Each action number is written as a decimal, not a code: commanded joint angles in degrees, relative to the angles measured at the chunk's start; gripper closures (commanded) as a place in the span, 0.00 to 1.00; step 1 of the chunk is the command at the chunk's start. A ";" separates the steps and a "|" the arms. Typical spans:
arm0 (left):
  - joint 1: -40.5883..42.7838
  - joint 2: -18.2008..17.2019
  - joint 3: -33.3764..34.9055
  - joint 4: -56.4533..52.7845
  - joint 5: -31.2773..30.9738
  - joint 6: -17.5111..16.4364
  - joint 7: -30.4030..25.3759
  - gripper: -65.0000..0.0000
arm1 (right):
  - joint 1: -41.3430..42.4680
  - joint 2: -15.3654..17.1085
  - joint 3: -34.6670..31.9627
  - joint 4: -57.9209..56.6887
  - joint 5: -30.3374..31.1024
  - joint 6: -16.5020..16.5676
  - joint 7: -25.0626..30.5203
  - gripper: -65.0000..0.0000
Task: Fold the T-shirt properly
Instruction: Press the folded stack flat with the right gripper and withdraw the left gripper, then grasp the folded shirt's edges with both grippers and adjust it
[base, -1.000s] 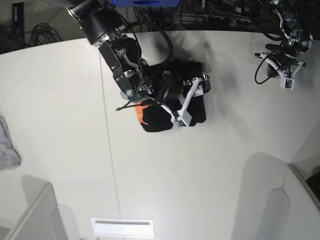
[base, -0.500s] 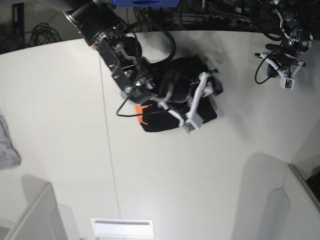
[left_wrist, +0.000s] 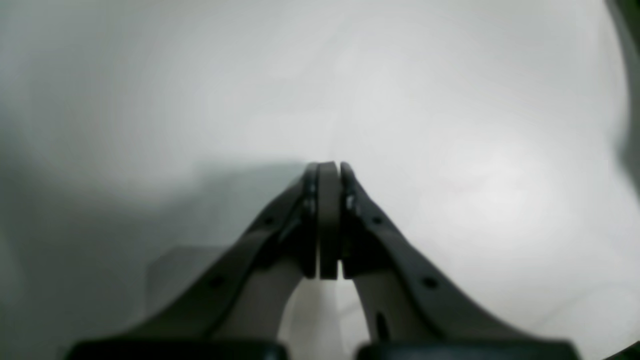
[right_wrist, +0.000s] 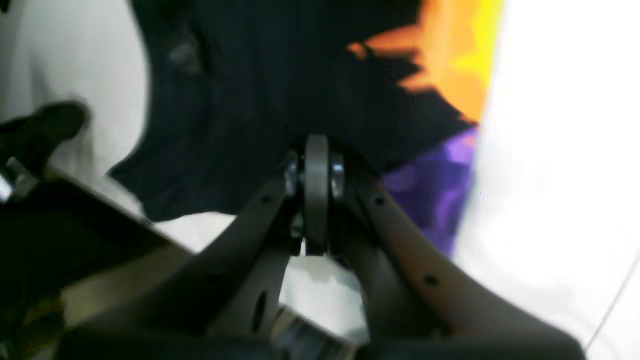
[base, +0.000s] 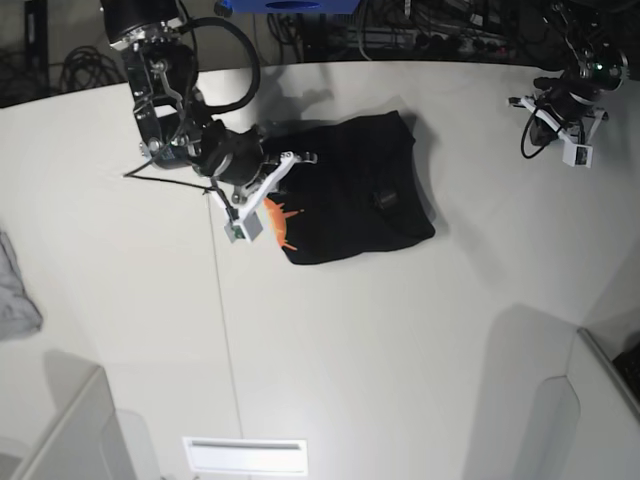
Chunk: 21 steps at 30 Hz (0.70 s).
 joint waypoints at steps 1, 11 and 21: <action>0.09 -1.03 -0.33 0.95 -0.50 -0.47 -0.84 1.00 | 0.70 0.17 0.23 -0.89 0.33 0.31 1.53 1.00; 1.41 -1.12 -0.42 1.12 -0.50 -0.47 -0.84 1.00 | 0.87 1.84 0.31 0.60 0.68 0.23 2.14 1.00; 1.50 -1.12 -0.42 1.12 -0.50 -0.47 -0.84 1.00 | 15.55 -5.63 -0.04 -8.98 0.41 0.23 -4.10 1.00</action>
